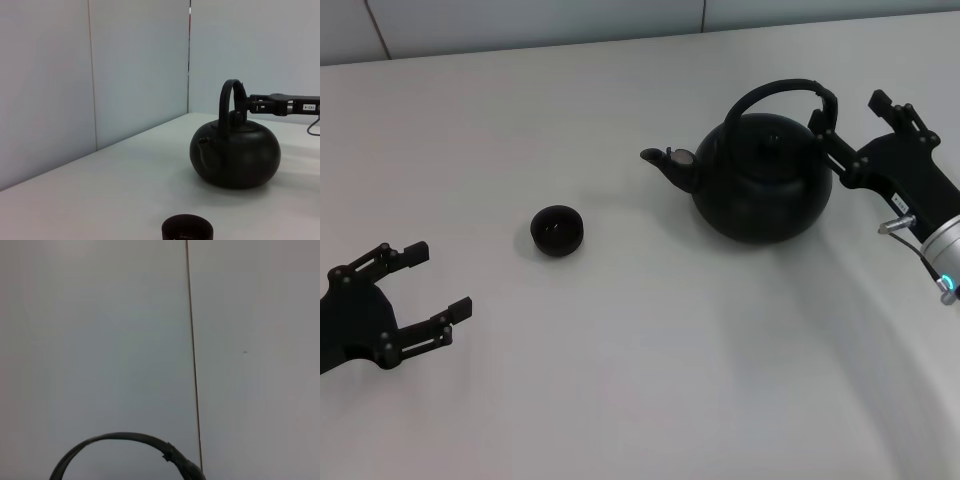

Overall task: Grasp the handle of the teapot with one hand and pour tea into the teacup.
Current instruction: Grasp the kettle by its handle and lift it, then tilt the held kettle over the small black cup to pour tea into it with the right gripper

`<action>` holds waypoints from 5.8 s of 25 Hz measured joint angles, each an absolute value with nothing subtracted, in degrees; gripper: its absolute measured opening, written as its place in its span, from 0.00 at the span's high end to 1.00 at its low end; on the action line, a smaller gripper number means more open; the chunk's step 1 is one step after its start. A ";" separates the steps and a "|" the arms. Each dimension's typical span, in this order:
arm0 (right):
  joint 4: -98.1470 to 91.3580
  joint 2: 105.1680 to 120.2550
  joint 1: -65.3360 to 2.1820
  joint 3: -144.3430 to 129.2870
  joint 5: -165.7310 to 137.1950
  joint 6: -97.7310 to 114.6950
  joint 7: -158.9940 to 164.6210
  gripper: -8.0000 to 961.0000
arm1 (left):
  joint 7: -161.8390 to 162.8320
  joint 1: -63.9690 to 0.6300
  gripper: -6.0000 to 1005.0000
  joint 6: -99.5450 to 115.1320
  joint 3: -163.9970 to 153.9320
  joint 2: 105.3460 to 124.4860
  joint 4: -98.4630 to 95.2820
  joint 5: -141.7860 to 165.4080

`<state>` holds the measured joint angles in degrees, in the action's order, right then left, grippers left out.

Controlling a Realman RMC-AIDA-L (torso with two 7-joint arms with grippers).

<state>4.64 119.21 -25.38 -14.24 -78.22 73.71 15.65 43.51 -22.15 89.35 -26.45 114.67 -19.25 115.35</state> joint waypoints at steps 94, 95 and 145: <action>1.06 119.32 -37.81 -23.90 -79.81 70.02 24.14 0.89 | 43.00 -22.00 0.14 89.09 -26.61 115.23 -19.25 115.05; 0.79 119.31 -37.94 -24.24 -79.81 70.00 24.08 0.89 | 43.00 -22.01 0.14 89.11 -26.58 115.23 -19.25 115.05; -4.21 119.53 -42.97 -32.08 -80.69 66.87 12.54 0.89 | 42.89 -22.06 0.14 89.33 -26.36 115.66 -19.96 115.00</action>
<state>-4.21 119.53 -42.97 -32.08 -80.69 66.87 12.54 42.89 -22.06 89.33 -26.36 115.66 -19.96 115.00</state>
